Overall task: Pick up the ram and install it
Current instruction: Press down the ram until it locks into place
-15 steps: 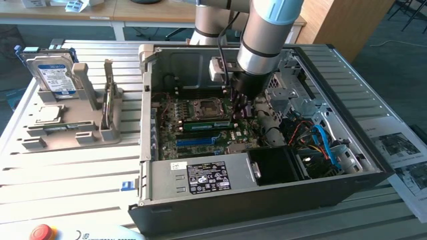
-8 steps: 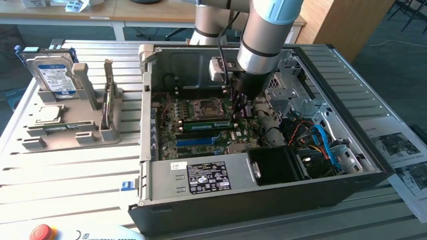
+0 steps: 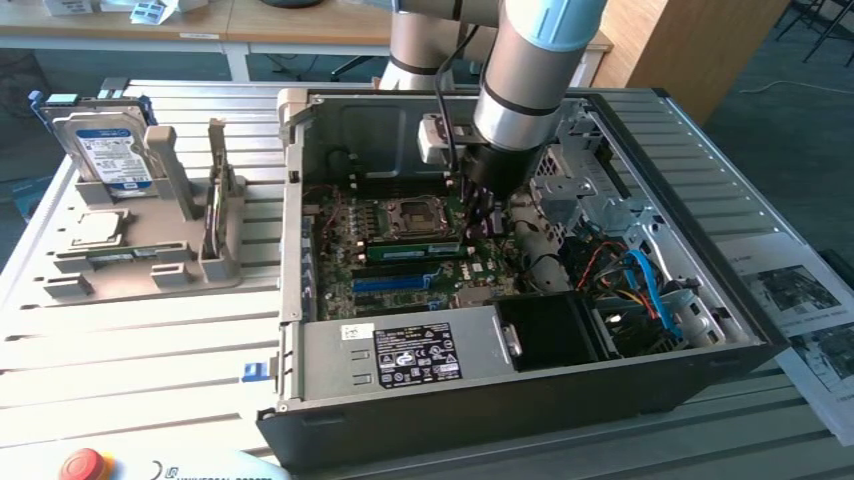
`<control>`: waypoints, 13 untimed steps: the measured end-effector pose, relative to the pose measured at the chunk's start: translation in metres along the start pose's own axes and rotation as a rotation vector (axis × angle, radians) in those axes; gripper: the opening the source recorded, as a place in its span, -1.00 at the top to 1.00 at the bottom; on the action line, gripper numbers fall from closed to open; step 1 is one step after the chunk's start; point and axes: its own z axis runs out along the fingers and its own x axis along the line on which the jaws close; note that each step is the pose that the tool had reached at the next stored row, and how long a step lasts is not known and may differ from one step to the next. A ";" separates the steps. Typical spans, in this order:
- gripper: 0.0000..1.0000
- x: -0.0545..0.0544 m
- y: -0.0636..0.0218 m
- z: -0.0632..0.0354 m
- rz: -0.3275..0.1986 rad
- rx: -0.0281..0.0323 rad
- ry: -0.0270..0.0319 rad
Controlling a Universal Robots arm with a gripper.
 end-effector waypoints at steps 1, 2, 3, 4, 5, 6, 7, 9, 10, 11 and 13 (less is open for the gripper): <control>0.80 0.000 0.0000 0.0000 0.000 -0.0001 0.0000; 0.80 0.000 0.0000 0.0001 0.000 -0.0001 -0.0001; 0.80 0.000 0.0000 0.0001 0.000 0.0000 -0.0002; 0.80 0.000 0.0000 0.0002 0.000 0.0000 -0.0003; 0.80 0.000 0.0000 0.0002 0.000 0.0000 -0.0003; 0.80 0.000 0.0000 0.0003 0.000 0.0000 -0.0003; 0.80 0.000 0.0000 0.0005 0.000 0.0001 -0.0003; 0.80 0.000 0.0000 0.0008 0.000 0.0000 -0.0002; 0.80 0.000 0.0000 0.0009 0.000 0.0000 -0.0002; 0.80 0.000 0.0000 0.0010 0.000 0.0000 -0.0001; 0.80 0.000 -0.0001 0.0013 0.000 0.0000 -0.0002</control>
